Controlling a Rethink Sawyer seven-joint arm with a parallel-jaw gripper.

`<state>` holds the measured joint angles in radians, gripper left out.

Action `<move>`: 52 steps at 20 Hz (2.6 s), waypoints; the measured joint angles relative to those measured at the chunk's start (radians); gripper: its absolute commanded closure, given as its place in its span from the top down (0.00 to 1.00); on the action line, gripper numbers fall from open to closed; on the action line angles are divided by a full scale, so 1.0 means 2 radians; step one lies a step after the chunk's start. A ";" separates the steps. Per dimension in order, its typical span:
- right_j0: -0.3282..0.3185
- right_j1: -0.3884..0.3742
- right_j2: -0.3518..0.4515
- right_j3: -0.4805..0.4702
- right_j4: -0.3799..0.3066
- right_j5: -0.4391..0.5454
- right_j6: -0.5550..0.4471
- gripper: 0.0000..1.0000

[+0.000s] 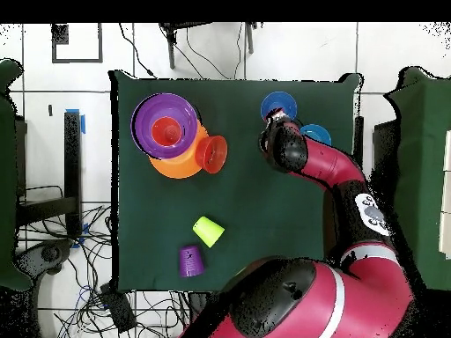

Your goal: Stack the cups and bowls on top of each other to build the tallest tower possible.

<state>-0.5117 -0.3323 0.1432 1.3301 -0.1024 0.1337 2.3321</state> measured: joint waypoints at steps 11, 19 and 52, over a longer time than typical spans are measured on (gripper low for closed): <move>0.000 -0.013 0.000 0.000 0.002 0.000 0.000 1.00; 0.000 -0.030 -0.001 0.000 0.008 0.000 0.000 1.00; 0.018 -0.035 -0.003 0.049 0.078 0.000 0.000 1.00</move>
<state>-0.4758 -0.4025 0.1365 1.4273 0.0541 0.1337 2.3321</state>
